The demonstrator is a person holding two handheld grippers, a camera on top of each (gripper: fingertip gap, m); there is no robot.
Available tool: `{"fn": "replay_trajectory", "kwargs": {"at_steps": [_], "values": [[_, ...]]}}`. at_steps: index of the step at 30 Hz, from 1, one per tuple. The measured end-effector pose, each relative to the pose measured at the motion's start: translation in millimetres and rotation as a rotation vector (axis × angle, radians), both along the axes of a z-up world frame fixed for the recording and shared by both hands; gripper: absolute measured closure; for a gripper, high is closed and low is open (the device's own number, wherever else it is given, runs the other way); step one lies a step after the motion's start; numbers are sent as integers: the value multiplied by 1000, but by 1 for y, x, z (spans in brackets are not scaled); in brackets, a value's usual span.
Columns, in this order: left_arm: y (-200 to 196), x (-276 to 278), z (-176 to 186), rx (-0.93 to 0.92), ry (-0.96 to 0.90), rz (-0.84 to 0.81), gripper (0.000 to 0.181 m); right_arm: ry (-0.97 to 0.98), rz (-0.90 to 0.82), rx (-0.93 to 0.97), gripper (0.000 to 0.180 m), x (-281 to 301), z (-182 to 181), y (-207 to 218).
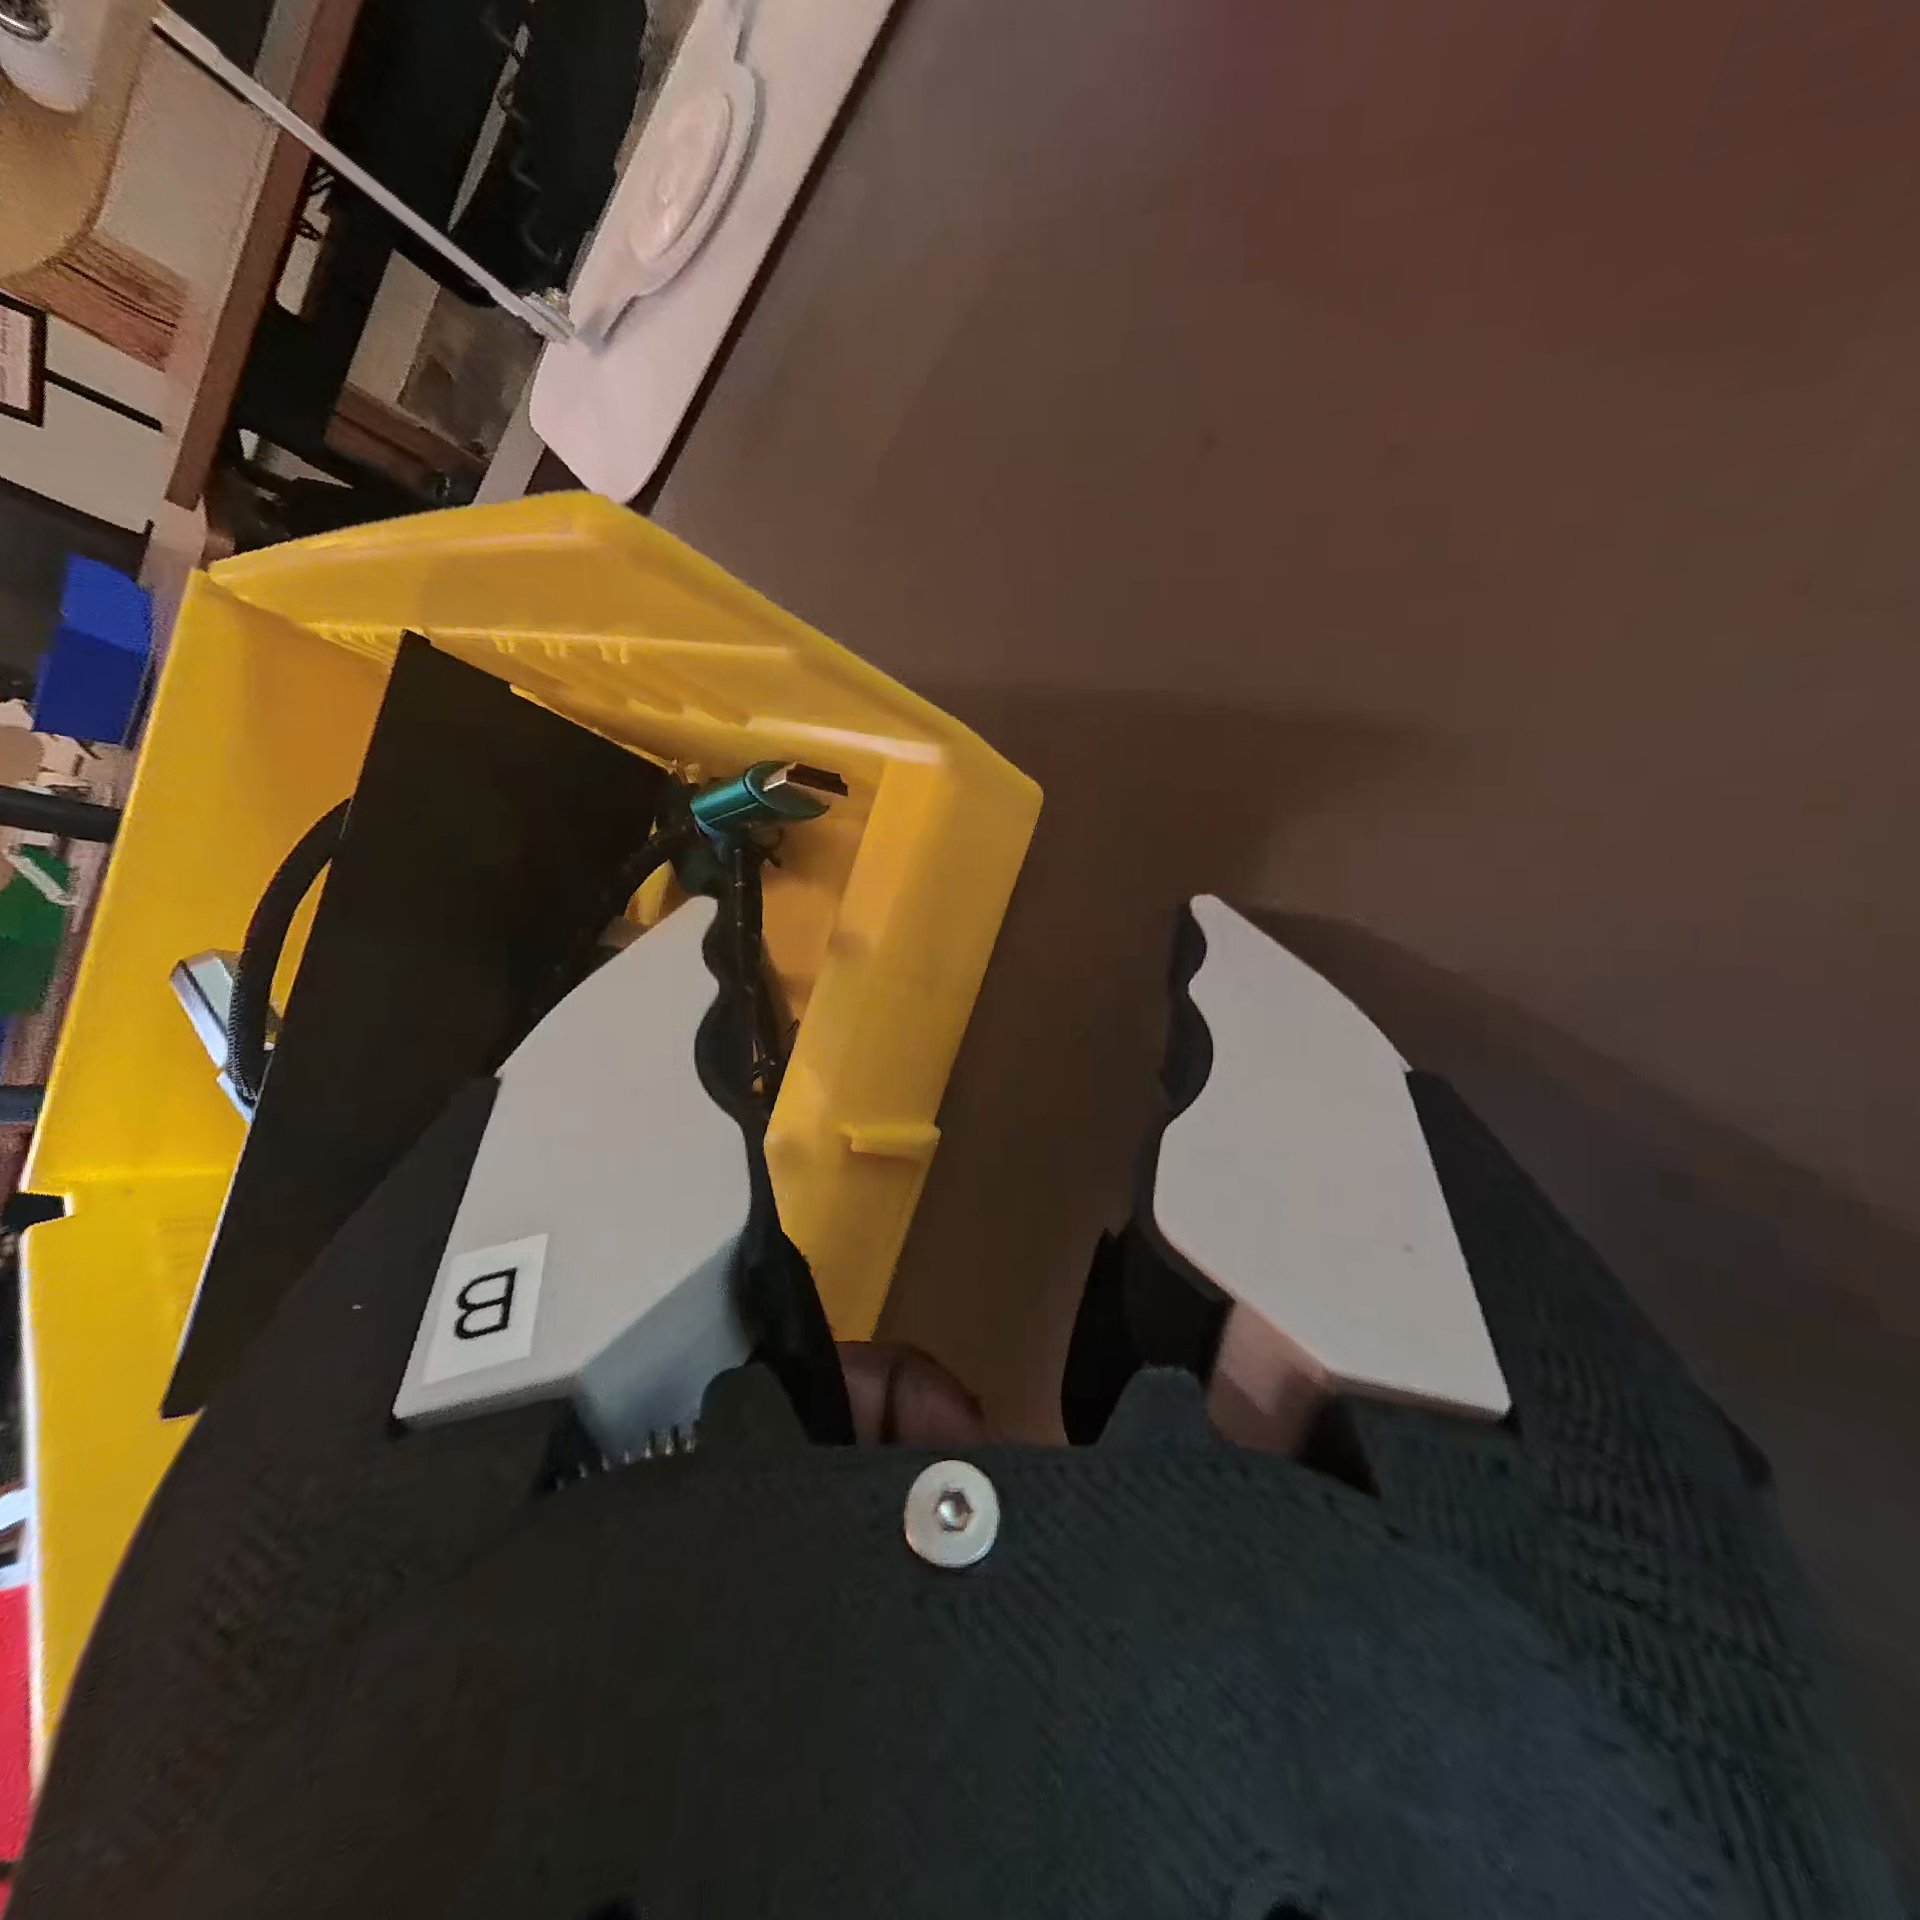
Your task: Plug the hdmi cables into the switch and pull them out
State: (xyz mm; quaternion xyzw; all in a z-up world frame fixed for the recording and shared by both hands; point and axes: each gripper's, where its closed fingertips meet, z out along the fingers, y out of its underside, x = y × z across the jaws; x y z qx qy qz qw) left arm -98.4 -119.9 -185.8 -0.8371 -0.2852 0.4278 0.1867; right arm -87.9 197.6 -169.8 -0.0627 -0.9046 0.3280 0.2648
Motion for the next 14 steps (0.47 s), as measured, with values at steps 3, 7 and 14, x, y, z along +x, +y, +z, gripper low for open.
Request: {"fn": "replay_trajectory", "kwargs": {"at_steps": [3,7,14], "values": [[-3,-1,-1,-26,5,8,105,27,27,18,130,0,-2,-4],[-8,-1,-3,-31,-4,27,111,29,35,33,131,1,-4,-5],[-27,0,-5,-90,-14,67,145,18,0,171,136,-4,-21,6]]}}
